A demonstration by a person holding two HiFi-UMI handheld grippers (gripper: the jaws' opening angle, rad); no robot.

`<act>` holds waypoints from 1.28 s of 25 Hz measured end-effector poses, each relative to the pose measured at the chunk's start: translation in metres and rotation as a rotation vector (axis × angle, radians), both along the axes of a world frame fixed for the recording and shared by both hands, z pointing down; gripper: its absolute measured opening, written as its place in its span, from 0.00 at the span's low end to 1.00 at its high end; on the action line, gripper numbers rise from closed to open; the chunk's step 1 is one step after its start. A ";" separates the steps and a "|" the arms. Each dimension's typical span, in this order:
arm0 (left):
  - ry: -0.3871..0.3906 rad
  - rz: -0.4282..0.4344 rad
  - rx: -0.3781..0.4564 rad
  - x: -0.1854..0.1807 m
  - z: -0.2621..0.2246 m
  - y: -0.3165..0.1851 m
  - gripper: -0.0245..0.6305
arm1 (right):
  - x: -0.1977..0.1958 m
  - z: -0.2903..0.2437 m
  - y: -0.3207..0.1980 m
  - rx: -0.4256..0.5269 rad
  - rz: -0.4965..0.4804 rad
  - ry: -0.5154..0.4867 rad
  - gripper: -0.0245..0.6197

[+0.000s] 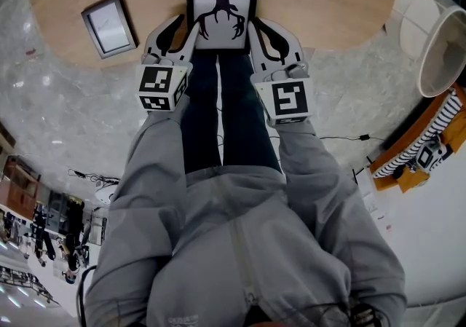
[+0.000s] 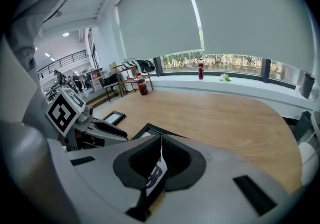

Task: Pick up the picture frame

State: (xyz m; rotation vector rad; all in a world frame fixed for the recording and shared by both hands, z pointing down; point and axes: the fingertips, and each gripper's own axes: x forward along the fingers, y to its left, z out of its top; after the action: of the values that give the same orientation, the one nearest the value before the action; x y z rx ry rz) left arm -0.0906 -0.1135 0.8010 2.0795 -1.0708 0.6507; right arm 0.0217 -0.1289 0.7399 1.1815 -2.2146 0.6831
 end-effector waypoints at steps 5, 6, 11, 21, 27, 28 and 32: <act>-0.046 0.011 -0.028 0.002 0.014 0.002 0.26 | 0.005 0.008 0.007 -0.023 -0.005 0.008 0.09; -0.054 0.014 -0.035 0.003 0.017 0.002 0.26 | 0.006 0.011 0.009 -0.028 -0.006 0.011 0.09; -0.094 0.012 -0.075 0.005 0.030 0.005 0.25 | 0.013 0.020 0.020 -0.057 -0.002 0.021 0.09; -0.100 0.030 -0.086 0.014 0.032 0.011 0.24 | 0.033 0.044 0.057 -0.167 0.051 0.009 0.09; -0.099 0.092 -0.075 0.029 0.030 0.022 0.23 | 0.053 0.061 0.079 -0.257 0.116 0.018 0.09; -0.102 0.104 -0.072 0.031 0.030 0.024 0.23 | 0.056 0.063 0.082 -0.271 0.126 0.017 0.09; -0.111 0.154 -0.075 0.038 0.032 0.032 0.23 | 0.056 0.070 0.097 -0.341 0.164 -0.048 0.09</act>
State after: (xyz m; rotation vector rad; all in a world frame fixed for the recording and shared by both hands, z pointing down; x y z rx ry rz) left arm -0.0527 -0.0810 0.8329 2.0948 -0.9375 0.8786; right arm 0.0781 -0.0320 0.8101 1.1845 -1.9504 1.1161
